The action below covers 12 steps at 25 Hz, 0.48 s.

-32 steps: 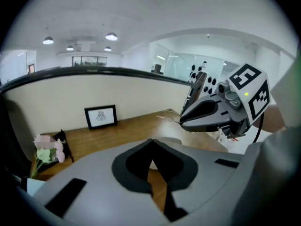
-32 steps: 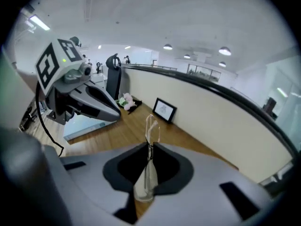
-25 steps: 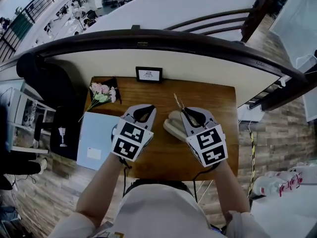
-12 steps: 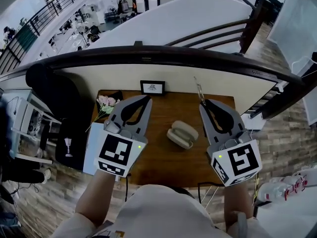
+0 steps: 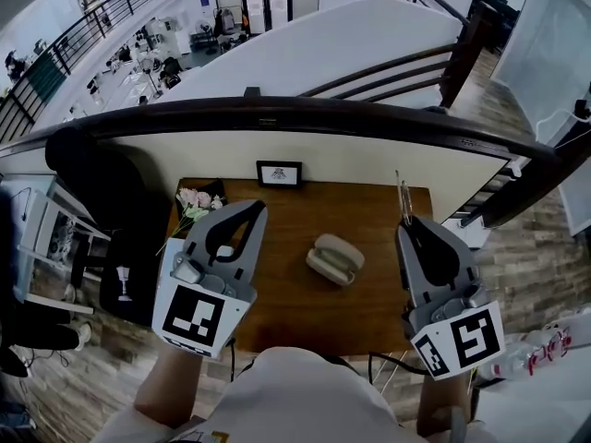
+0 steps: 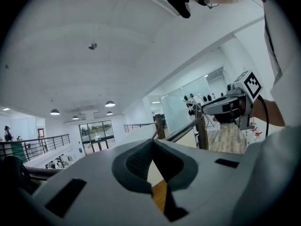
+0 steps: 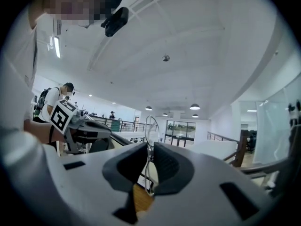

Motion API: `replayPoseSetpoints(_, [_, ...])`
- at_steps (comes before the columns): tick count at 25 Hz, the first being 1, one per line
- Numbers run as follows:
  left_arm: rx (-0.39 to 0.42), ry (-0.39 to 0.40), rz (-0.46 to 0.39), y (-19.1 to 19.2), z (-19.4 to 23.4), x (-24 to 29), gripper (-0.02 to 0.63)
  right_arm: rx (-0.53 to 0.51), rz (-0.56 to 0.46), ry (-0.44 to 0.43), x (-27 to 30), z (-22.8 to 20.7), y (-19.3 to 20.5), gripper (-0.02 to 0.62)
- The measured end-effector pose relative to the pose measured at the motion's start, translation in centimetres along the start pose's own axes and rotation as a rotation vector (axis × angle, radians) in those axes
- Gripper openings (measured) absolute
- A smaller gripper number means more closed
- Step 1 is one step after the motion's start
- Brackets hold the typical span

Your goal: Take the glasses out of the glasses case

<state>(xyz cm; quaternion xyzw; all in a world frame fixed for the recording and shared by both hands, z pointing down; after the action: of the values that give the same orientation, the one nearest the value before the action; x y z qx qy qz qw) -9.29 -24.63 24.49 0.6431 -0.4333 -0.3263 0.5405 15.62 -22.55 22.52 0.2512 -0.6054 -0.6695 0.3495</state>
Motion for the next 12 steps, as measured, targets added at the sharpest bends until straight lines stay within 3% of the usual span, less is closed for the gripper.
replayPoseSetpoints(8, [0.014, 0.005, 0.081, 4.4, -1.7, -0.7, 0.003, 0.039, 0.11, -0.041, -1.2, 0.7, 3.9, 0.044])
replayPoseSetpoints(12, [-0.03, 0.018, 0.115, 5.1, -2.1, -0.9, 0.002, 0.044, 0.132, -0.051, -0.9, 1.1, 4.7, 0.044])
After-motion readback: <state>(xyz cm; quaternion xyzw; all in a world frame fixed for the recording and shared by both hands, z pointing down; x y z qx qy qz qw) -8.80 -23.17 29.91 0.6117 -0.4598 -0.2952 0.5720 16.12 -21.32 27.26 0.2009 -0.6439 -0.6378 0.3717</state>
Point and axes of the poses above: the fingertips, and each gripper's own axes: x forward along the fingers, z to its left, y out of its underside, the point moved 7 cm from there along -x, backward along the fingers, and after that the axes turned 6 degrees about -y, right-handed, at the moved point
